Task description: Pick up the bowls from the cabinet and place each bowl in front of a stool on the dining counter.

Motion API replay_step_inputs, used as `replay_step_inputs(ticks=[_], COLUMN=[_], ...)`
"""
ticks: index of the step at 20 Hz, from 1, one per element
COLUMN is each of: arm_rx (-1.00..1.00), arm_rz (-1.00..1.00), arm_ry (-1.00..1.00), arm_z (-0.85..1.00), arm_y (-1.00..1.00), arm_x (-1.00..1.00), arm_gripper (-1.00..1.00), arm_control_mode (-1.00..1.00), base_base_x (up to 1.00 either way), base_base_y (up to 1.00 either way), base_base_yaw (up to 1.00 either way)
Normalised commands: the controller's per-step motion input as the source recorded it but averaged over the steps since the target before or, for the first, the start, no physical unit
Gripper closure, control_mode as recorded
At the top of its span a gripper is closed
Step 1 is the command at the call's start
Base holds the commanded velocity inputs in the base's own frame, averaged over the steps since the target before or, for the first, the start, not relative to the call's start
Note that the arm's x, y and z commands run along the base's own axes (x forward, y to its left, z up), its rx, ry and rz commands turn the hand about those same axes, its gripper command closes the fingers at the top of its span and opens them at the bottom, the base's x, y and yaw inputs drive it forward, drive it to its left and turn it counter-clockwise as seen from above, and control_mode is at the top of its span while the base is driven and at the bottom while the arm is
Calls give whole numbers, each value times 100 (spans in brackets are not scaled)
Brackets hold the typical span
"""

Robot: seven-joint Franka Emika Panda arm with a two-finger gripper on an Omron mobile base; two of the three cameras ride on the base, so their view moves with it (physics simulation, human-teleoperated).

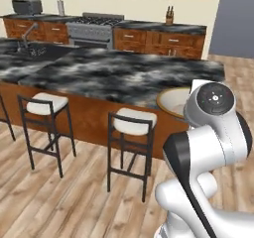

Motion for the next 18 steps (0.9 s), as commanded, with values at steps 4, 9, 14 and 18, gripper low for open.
replay_step_inputs(ticks=[4,9,14,18], arm_rx=[0,0,0,0], arm_rz=[0,0,0,0], arm_ry=[0,0,0,0], arm_z=[0,0,0,0], arm_y=[0,0,0,0], arm_x=[0,0,0,0], arm_gripper=[100,100,100,100], arm_control_mode=[100,100,100,100], base_base_x=[1,4,21,21], base_base_y=[100,100,100,64], base_base_yaw=[-52,-53,-49,-44])
